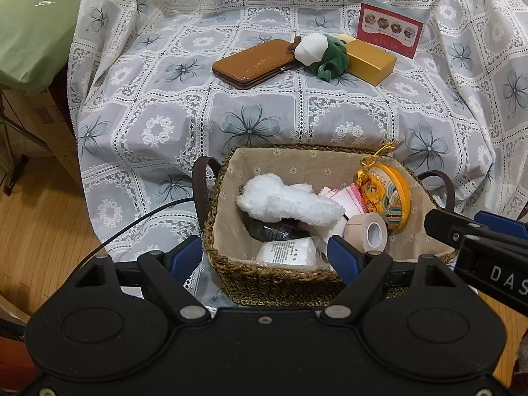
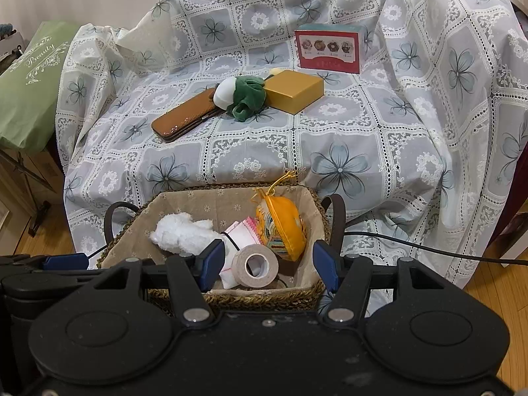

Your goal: Organize soft objects

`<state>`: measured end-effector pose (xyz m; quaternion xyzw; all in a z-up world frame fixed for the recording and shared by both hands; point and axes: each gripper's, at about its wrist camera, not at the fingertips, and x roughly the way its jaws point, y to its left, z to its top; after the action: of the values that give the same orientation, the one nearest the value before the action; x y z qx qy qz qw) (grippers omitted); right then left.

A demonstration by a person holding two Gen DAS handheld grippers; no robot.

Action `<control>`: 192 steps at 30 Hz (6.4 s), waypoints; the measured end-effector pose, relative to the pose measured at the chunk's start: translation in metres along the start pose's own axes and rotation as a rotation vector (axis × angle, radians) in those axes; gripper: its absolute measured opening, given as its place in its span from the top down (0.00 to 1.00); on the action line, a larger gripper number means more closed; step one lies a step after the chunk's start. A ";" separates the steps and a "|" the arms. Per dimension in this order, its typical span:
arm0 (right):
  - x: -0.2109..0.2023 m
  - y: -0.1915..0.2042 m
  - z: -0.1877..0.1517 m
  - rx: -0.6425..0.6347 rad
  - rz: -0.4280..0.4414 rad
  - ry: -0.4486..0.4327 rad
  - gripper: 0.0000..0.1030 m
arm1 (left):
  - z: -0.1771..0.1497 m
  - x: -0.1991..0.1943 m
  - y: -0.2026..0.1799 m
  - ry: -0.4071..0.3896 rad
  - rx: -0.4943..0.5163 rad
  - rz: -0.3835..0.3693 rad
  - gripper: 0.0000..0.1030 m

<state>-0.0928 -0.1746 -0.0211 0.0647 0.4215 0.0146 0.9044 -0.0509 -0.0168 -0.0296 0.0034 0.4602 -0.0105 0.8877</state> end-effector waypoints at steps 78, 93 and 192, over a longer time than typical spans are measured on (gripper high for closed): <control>0.224 -0.004 0.284 -0.301 -0.144 -0.037 0.30 | 0.154 0.133 -0.007 0.085 0.059 0.001 0.12; 0.284 0.022 0.292 -0.550 -0.073 0.196 0.29 | 0.157 0.135 -0.017 0.079 0.081 -0.038 0.13; 0.244 -0.037 0.262 -0.190 -0.029 -0.144 0.23 | 0.295 0.203 -0.010 -0.091 0.162 0.058 0.12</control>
<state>0.2636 -0.2186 -0.0443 -0.0265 0.3531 0.0365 0.9345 0.3066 -0.0350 -0.0254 0.0880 0.4168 -0.0220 0.9044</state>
